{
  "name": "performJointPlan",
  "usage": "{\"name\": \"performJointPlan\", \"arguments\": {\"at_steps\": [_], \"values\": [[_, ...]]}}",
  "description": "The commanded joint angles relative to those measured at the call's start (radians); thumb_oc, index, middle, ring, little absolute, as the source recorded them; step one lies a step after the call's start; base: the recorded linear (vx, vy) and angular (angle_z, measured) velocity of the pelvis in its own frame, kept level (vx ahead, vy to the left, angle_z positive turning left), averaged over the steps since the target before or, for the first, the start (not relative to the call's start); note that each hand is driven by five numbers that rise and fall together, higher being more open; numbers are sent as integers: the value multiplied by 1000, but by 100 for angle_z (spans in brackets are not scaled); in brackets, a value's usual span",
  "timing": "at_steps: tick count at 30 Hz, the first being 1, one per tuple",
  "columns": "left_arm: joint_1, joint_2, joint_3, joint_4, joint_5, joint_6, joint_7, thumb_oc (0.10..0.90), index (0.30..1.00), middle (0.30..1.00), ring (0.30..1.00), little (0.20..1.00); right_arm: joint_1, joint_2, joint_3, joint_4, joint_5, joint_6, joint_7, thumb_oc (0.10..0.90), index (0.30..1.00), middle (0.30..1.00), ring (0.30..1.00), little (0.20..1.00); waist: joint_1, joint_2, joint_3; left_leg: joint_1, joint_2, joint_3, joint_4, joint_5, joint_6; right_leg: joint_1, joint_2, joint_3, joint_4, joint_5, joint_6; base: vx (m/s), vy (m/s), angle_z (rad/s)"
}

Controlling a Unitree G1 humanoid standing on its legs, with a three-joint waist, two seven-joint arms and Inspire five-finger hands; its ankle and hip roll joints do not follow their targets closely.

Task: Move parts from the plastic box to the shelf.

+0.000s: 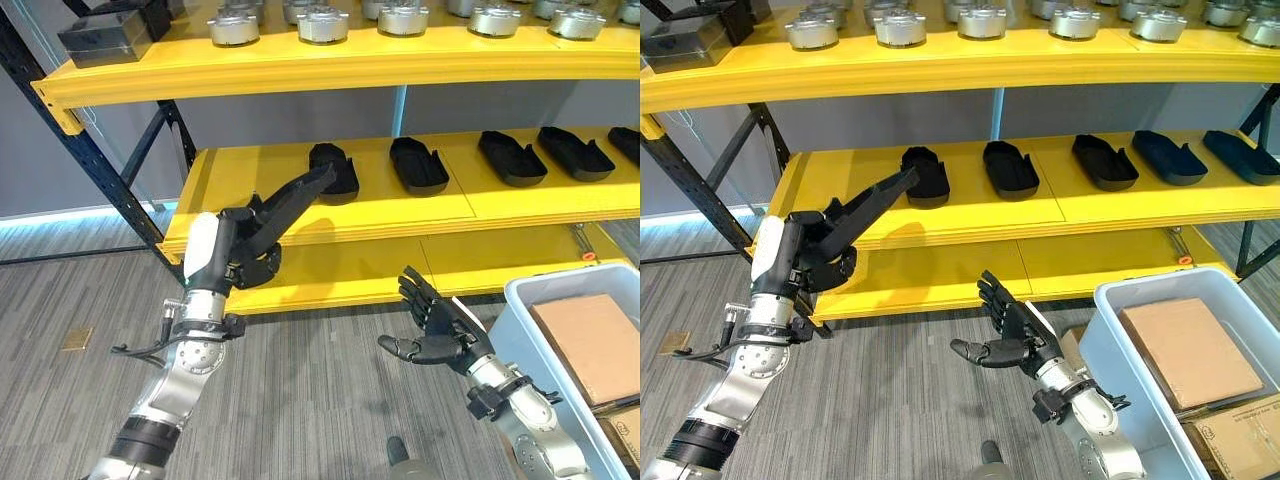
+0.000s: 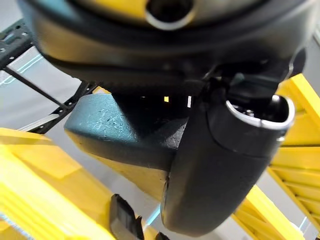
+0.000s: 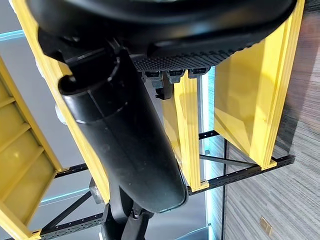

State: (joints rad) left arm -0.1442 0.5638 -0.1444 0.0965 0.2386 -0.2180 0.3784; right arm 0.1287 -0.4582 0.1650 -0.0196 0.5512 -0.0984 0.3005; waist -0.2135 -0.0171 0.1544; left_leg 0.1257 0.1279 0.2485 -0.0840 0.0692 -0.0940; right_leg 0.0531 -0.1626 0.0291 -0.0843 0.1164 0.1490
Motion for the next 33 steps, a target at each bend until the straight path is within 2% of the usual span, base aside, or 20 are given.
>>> {"name": "performJointPlan", "arguments": {"at_steps": [1, 8, 14, 16, 18, 19, 21, 22, 23, 24, 26, 28, 29, 31, 33], "values": [[-114, -8, 98, -80, -21, -84, 55, 400, 300, 300, 300, 300, -73, -15, -37, -69, 18, -64, 44, 900, 1000, 1000, 1000, 1000, 27, 11, -50, 6, 22, 5, -3, -90, 30, 34, -9, -144, 18, -96, -9, 45, 43, -1], [-76, -12, 116, -73, -3, -80, 90, 400, 300, 300, 300, 300, -87, -29, -28, -82, -7, -67, 64, 900, 1000, 1000, 1000, 1000, 40, 0, -51, 17, 0, 9, -2, -105, 44, 38, -16, -131, 10, -84, 2, 75, 120, -7], [-93, -6, 112, -69, -6, -50, 122, 400, 300, 300, 300, 300, -101, -46, -23, -100, 1, -58, 63, 900, 1000, 1000, 1000, 1000, 59, -12, -40, -2, -46, -31, 34, -133, 85, 24, -25, -105, 110, -123, 5, 69, 219, -1], [-113, -7, 102, -61, 1, -52, 112, 400, 300, 300, 300, 300, -117, -35, -6, -97, -13, -65, 61, 900, 1000, 1000, 1000, 1000, 74, -17, -32, -15, -66, -40, 48, -140, 107, 4, -45, -125, 175, -124, 1, 40, 253, -1], [-126, -7, 90, -60, 6, -50, 106, 400, 300, 300, 300, 300, -129, -30, 11, -97, -24, -80, 48, 900, 1000, 1000, 1000, 1000, 86, -20, -21, -18, -82, -45, 50, -144, 125, -19, -66, -146, 242, -97, -1, 4, 203, -8], [-137, -3, 79, -65, 5, -50, 101, 400, 300, 300, 300, 300, -143, -22, 26, -95, -10, -101, 39, 900, 1000, 1000, 1000, 1000, 101, -22, -8, -18, -95, -47, 46, -148, 143, -54, -90, -172, 337, -47, 3, -3, 148, -15], [-140, -3, 75, -67, 11, -49, 97, 400, 300, 300, 300, 300, -149, -20, 30, -91, -6, -114, 40, 900, 1000, 1000, 1000, 1000, 107, -24, -4, -18, -100, -45, 44, -150, 149, -71, -98, -177, 370, -34, 5, 24, 122, -43], [-139, -5, 76, -82, 18, -35, 93, 400, 300, 300, 300, 300, -162, -13, 40, -91, 8, -135, 47, 900, 1000, 1000, 1000, 1000, 121, -23, 9, -6, -102, -30, 38, -152, 155, -98, -114, -207, 445, -8, 12, 109, 133, -65], [-140, -4, 76, -90, 11, -19, 98, 400, 300, 300, 300, 300, -181, -16, 42, -102, 34, -142, 64, 900, 1000, 1000, 1000, 1000, 118, -24, 21, 12, -105, -24, 29, -156, 154, -131, -85, -195, 455, -14, 15, 118, 107, -60], [-142, -4, 75, -89, 8, -18, 100, 400, 300, 300, 300, 300, -184, -17, 40, -108, 40, -140, 69, 900, 1000, 1000, 1000, 1000, 115, -24, 22, 16, -107, -25, 27, -159, 153, -139, -69, -185, 446, -20, 15, 143, 40, -55], [-161, -17, 67, -81, 14, -26, 106, 400, 300, 300, 300, 300, -188, -24, 9, -165, 71, -101, 122, 900, 1000, 1000, 1000, 1000, 82, -23, 28, 30, -120, -59, 21, -171, 151, -185, 24, -120, 334, -62, 4, 180, -11, -17], [-165, -21, 68, -90, 17, -24, 97, 400, 300, 300, 300, 300, -186, -23, -8, -198, 69, -91, 142, 900, 1000, 1000, 1000, 1000, 75, -25, 31, 38, -127, -74, 16, -177, 149, -202, 36, -120, 244, -51, 8, 211, -98, 53], [-158, -19, 71, -104, 24, -21, 87, 400, 300, 300, 300, 300, -186, -30, -17, -226, 69, -95, 144, 900, 1000, 1000, 1000, 1000, 77, -31, 38, 54, -131, -79, 9, -183, 144, -224, 33, -139, 152, -12, 20, 242, -166, 64], [-138, -17, 74, -130, 34, -21, 76, 400, 300, 300, 300, 300, -182, -36, -32, -252, 80, -94, 136, 900, 1000, 1000, 1000, 1000, 77, -33, 51, 80, -129, -91, 4, -189, 140, -254, 41, -149, 69, 31, 31, 258, -197, 24], [-120, -19, 77, -150, 40, -26, 67, 400, 300, 300, 300, 300, -171, -39, -44, -268, 72, -100, 135, 900, 1000, 1000, 1000, 1000, 74, -31, 57, 96, -127, -106, 4, -195, 142, -269, 52, -137, 52, 45, 31, 277, -207, -13]]}}
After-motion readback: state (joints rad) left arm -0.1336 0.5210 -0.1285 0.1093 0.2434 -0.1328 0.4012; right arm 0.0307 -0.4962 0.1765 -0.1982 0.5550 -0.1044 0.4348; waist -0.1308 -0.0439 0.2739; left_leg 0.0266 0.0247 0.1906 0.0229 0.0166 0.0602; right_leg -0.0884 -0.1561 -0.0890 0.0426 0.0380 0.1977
